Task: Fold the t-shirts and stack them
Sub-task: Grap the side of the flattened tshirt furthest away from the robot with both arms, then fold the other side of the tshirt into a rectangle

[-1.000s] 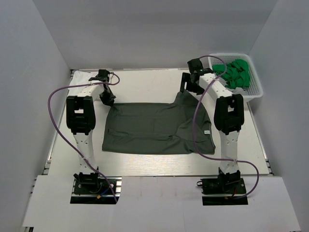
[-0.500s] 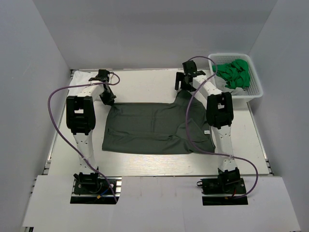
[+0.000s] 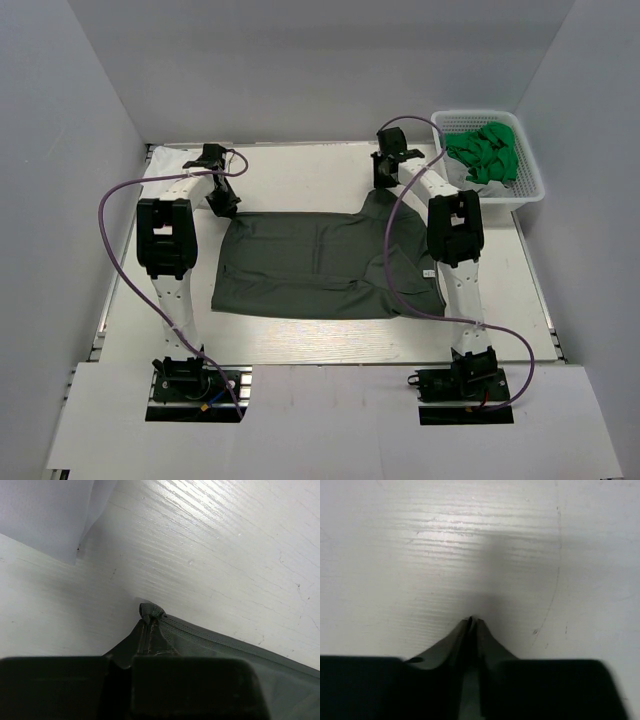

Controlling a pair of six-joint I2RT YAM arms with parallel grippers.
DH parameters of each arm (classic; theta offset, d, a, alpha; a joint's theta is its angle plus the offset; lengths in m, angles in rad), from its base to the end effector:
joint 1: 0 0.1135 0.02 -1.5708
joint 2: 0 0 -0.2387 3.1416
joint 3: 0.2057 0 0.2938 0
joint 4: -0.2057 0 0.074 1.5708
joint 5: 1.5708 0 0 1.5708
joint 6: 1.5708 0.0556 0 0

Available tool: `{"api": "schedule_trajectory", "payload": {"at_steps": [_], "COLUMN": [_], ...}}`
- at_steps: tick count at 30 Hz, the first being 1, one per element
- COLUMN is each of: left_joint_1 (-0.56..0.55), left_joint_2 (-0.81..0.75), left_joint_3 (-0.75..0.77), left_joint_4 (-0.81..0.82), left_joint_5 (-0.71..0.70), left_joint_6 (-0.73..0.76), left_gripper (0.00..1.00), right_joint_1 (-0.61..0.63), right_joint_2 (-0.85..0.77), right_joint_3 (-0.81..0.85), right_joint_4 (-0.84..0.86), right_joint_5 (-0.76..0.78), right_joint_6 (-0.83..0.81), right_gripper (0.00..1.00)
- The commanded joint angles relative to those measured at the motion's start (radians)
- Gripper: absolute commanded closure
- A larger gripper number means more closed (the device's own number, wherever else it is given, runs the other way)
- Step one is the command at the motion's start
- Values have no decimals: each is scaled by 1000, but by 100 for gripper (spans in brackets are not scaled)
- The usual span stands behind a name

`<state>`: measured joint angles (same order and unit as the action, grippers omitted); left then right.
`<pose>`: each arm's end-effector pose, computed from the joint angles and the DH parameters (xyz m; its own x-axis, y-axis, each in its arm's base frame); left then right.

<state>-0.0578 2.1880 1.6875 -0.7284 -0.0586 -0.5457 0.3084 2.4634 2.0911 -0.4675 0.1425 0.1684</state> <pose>0.4821 -0.0246 0.1008 -0.8237 -0.4713 -0.3152 -0.4556 0.8811 -0.1269 0.5567 0.1691 0.1185 -0.7346 -0.0599 -0.6759 -0.0882 0.9961 0.0077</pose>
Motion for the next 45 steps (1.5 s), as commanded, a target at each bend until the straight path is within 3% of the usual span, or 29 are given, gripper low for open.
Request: {"api": "schedule_trajectory", "payload": {"at_steps": [1,3,9,19,33,45], "left_joint_1": [0,0,0,-10,-19,-19], "left_joint_2": [16,16,-7,-151,-414,-548], "left_joint_3": [-41,-31,52,-14,-279,-448], "left_joint_4": [-9,-9,-28,-39,-2,-8], "left_joint_5": [26,26,17,-20,77,13], "left_joint_6": [6,6,16,26,47,27], "left_gripper": [100,100,100,100,100,100], "right_joint_1": [21,23,26,26,31,31], "right_joint_2": [-46,-43,-95,-489,-897,-1210], "right_joint_3": [-49,-31,35,-456,-922,-1207], "right_joint_4": [-40,-31,18,306,362,343], "right_joint_5": [-41,-21,-9,-123,-77,-74], "right_joint_6": [-13,-30,-87,-113,-60,22], "right_gripper": [86,100,100,100,100,100]}}
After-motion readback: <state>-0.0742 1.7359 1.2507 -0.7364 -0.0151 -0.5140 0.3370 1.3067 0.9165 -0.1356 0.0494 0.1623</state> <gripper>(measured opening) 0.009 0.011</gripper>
